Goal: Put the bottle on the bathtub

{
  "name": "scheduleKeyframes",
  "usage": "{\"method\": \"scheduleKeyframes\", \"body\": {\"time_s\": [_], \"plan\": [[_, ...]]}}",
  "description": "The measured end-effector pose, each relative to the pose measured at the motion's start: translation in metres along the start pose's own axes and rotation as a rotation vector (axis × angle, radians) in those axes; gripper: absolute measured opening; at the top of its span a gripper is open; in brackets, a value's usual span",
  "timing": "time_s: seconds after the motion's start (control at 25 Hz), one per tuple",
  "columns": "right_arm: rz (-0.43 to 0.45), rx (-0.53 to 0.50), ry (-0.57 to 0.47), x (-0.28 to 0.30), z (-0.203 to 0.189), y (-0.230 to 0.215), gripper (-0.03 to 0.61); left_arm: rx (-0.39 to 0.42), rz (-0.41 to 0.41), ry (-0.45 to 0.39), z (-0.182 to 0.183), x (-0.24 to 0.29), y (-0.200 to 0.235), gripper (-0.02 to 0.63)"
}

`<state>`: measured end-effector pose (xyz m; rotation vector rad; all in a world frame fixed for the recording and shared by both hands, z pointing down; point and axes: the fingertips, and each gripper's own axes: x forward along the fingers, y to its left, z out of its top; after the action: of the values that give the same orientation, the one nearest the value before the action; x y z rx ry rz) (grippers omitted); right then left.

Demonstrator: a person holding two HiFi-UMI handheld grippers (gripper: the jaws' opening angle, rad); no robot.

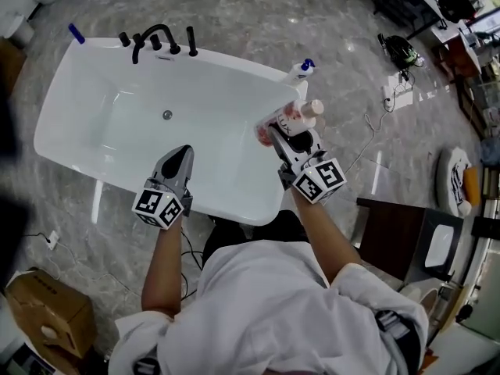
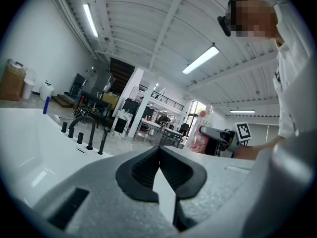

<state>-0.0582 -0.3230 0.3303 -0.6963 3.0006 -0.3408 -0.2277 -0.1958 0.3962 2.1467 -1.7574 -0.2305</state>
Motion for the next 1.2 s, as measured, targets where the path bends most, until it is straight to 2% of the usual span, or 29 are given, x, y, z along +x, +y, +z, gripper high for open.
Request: {"method": "scheduleKeyframes", "body": {"time_s": [0.12,0.24,0.36,0.56,0.68,0.96,1.2], "plan": [[0.018,-0.011,-0.014,0.036,-0.003,-0.018,0.227,0.012,0.018,0.015,0.004,0.025,0.024,0.015],[0.034,0.035,-0.029,0.072,-0.02,-0.045,0.227,0.033,0.069,0.016,0.003,0.05,0.044,0.015],[0.074,0.015,-0.033,0.111,-0.032,-0.085,0.227,0.065,0.126,0.02,-0.002,0.095,0.062,0.015],[0.083,-0.062,-0.029,0.164,-0.071,-0.165,0.227,0.137,0.274,0.059,-0.033,0.165,0.097,0.015],[0.092,-0.08,-0.028,0.2,-0.102,-0.214,0.227,0.122,0.338,0.044,-0.063,0.209,0.121,0.015],[0.141,-0.133,0.031,0.255,-0.183,-0.26,0.227,0.096,0.364,0.032,-0.126,0.286,0.173,0.015],[0.145,-0.16,0.061,0.299,-0.221,-0.292,0.227,0.105,0.314,0.001,-0.137,0.336,0.197,0.015]]}}
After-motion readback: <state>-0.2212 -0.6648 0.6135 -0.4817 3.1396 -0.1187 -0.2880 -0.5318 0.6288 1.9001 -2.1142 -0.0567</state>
